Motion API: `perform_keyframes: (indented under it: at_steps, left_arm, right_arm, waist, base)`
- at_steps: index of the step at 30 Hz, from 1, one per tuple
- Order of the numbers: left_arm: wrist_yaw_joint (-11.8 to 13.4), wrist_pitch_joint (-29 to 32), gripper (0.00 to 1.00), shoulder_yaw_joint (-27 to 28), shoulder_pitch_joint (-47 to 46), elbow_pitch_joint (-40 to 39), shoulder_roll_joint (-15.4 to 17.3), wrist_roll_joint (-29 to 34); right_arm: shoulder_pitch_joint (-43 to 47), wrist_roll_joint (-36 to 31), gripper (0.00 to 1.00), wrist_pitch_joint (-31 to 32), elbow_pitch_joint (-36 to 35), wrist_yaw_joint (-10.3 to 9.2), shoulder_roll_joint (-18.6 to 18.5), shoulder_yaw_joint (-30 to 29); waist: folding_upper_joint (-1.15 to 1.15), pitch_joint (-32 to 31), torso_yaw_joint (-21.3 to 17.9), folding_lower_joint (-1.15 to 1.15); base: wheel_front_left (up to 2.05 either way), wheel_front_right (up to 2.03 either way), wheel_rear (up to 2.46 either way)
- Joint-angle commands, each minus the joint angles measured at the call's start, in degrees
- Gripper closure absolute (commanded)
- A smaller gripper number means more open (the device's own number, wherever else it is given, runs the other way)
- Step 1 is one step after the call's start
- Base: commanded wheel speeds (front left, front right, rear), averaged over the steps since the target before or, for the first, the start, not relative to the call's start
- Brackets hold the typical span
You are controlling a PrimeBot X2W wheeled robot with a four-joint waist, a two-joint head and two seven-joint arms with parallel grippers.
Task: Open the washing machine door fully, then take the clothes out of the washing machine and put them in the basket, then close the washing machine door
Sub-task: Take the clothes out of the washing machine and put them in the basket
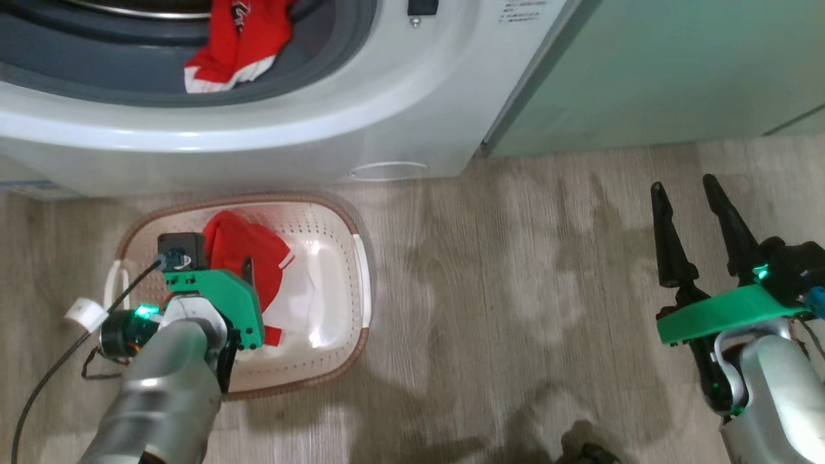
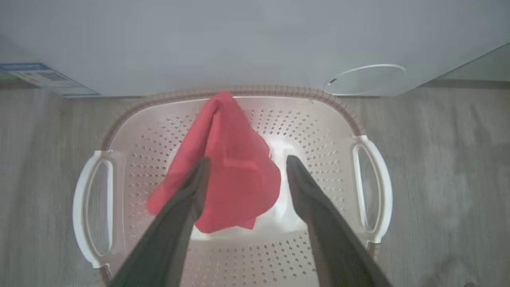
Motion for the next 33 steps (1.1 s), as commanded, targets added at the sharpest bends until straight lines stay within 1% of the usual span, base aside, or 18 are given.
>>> perform_keyframes:
  at_steps: [1,7,11,17,21,27,33]
  left_arm:
    - [0.18,-1.46,0.00,0.77,0.55,-0.50,1.22,0.49]
    - [-0.74,-5.35,0.00,0.93,1.49,-0.69,1.46,0.10]
    - [-1.87,-6.34,0.00,1.94,3.46,-2.91,2.39,-0.45]
    - [-1.56,-6.41,0.00,6.10,9.91,-15.61,5.55,0.87]
    - [-1.41,-6.42,0.00,10.18,16.84,-24.77,6.40,3.06]
    - [-1.55,-6.43,0.00,16.78,26.12,-35.96,6.31,6.41]
    - [-2.20,-6.43,0.00,22.31,32.37,-44.27,4.81,9.17]
  right_arm:
    - [0.82,-0.11,0.00,-0.54,-1.39,0.37,-0.10,0.53]
    - [2.13,-0.33,0.00,-0.54,-0.90,0.37,0.43,1.06]
    - [3.31,-0.44,0.00,-0.54,-0.68,0.37,0.99,1.47]
    - [5.96,-0.61,0.00,-0.54,0.08,0.37,1.90,1.78]
    - [8.24,-0.70,0.00,-0.54,0.45,0.37,2.54,1.35]
    - [10.73,-0.61,0.00,-0.54,0.30,0.37,3.17,0.29]
    - [12.52,-0.84,0.00,-0.54,-0.04,0.37,3.71,-0.65]
  waist:
    - [0.00,-1.72,0.53,0.00]
    - [0.00,-7.08,1.54,0.00]
    - [0.00,-11.06,1.73,0.00]
    - [0.00,-16.42,1.89,0.00]
    - [0.00,-20.05,1.85,0.00]
    - [0.00,-23.53,1.69,0.00]
    - [0.00,-25.26,1.87,0.00]
  base:
    - [0.00,0.00,0.00]
    - [0.00,0.00,0.00]
    - [0.00,0.00,0.00]
    - [0.00,0.00,0.00]
    - [0.00,0.00,0.00]
    - [0.00,0.00,0.00]
    - [0.00,0.00,0.00]
